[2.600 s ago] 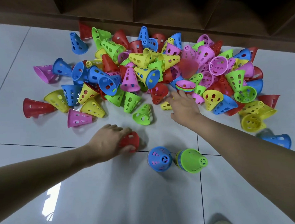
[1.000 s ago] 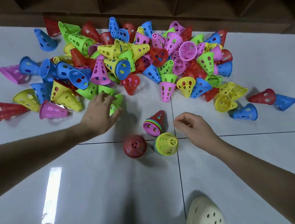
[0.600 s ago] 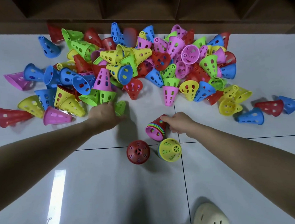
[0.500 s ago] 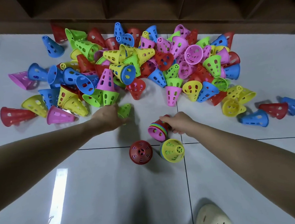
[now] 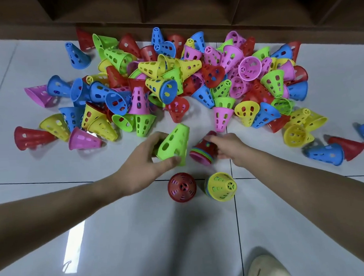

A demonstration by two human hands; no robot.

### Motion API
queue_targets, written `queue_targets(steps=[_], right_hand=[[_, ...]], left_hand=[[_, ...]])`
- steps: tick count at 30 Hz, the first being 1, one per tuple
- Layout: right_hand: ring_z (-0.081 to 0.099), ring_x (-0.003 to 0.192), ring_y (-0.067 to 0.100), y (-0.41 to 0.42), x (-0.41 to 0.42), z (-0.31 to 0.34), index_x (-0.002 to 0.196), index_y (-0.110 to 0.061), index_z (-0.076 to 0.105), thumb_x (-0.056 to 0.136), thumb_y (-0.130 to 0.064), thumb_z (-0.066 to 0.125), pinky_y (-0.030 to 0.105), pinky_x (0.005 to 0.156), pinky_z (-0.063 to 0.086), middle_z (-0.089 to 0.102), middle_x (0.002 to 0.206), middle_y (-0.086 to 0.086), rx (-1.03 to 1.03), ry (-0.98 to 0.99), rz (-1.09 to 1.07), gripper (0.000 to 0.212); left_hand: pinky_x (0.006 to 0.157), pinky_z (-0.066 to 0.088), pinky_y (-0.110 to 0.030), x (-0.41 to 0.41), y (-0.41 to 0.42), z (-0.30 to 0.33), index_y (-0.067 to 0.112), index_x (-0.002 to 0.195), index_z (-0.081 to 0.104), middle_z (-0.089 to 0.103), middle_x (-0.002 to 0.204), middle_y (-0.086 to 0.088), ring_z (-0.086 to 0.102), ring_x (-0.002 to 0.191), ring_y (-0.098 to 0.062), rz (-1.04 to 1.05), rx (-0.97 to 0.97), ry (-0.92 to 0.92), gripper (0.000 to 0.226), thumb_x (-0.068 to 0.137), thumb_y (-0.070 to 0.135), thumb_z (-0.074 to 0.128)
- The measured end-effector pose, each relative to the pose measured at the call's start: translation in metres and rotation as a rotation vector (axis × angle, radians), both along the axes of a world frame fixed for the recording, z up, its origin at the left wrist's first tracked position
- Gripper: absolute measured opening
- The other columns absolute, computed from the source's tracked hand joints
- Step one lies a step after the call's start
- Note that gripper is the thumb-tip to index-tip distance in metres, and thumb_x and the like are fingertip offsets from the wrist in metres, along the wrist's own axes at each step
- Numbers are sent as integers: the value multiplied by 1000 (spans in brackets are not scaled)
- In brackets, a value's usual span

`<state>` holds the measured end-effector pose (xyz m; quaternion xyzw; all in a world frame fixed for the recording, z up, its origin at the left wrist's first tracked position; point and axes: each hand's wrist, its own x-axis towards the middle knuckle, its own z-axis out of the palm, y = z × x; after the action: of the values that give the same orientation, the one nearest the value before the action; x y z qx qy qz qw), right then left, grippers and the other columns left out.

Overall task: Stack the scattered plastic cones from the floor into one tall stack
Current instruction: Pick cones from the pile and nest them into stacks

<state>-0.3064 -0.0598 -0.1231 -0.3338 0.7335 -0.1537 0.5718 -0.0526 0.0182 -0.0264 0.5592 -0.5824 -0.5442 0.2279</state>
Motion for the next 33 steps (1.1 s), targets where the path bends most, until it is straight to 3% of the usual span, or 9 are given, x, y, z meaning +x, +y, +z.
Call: queue_targets(steps=[4, 6, 8, 12, 16, 21, 24, 28, 33], right_hand=[[65, 83, 18, -6, -8, 14, 83, -17, 70, 85, -36, 76, 34, 75, 52, 74, 92, 4, -245, 35, 10, 20], [66, 81, 14, -8, -11, 25, 79, -20, 68, 88, -31, 74, 33, 77, 52, 74, 91, 5, -344, 41, 9, 15], [66, 77, 8, -7, -14, 40, 82, -21, 65, 90, -27, 72, 30, 79, 54, 74, 93, 5, -396, 12, -8, 12], [66, 83, 13, 6, -21, 72, 88, -18, 66, 93, -27, 70, 34, 82, 54, 74, 90, 0, -445, -42, 11, 10], [70, 91, 14, 36, -31, 103, 107, -7, 68, 96, -19, 63, 34, 86, 56, 76, 96, -1, -465, -165, 63, 17], [66, 85, 7, 81, -43, 125, 104, -3, 65, 91, -8, 62, 21, 80, 54, 72, 86, -7, -530, -280, 164, 14], [64, 83, 15, 94, -46, 124, 101, -4, 64, 84, -13, 74, 25, 76, 54, 70, 87, 2, -526, -277, 256, 21], [66, 89, 35, 96, -49, 115, 97, -6, 68, 82, -18, 65, 36, 82, 53, 71, 93, 15, -540, -194, 320, 19], [68, 87, 22, 84, -48, 107, 93, -7, 69, 86, -13, 69, 27, 81, 52, 73, 90, 15, -527, -163, 274, 9]], left_hand=[[87, 55, -47, -7, 26, 9, 22, 115, 56, 67, 104, 1, 65, 98, -23, -106, -31, 77, 45, 78, 30, 81], [86, 54, -43, -10, 35, 7, 19, 116, 55, 66, 106, 3, 65, 99, -22, -188, -109, 46, 48, 77, 22, 84], [85, 54, -40, -12, 41, 1, 20, 115, 55, 65, 106, 6, 65, 100, -20, -250, -142, 24, 48, 76, 19, 84], [89, 55, -35, -12, 48, -12, 25, 121, 54, 65, 115, 11, 65, 108, -16, -316, -143, -1, 51, 77, 21, 82], [93, 52, -31, -9, 42, -21, 23, 127, 54, 64, 118, 13, 63, 112, -12, -329, -195, -25, 58, 77, 24, 83], [108, 38, -21, 2, 21, -26, 23, 130, 55, 58, 130, 14, 52, 127, -7, -317, -185, -47, 54, 81, 40, 68], [105, 36, -18, 12, 2, -32, 18, 125, 59, 61, 127, 9, 54, 123, -8, -241, -210, -67, 50, 80, 41, 58], [99, 43, -26, 26, -21, -49, 16, 126, 58, 59, 124, 5, 54, 111, -9, -24, -300, -275, 50, 82, 39, 58], [102, 40, -35, 44, -46, -69, 7, 139, 46, 48, 138, -13, 47, 124, -28, 121, -383, -519, 61, 83, 12, 71]])
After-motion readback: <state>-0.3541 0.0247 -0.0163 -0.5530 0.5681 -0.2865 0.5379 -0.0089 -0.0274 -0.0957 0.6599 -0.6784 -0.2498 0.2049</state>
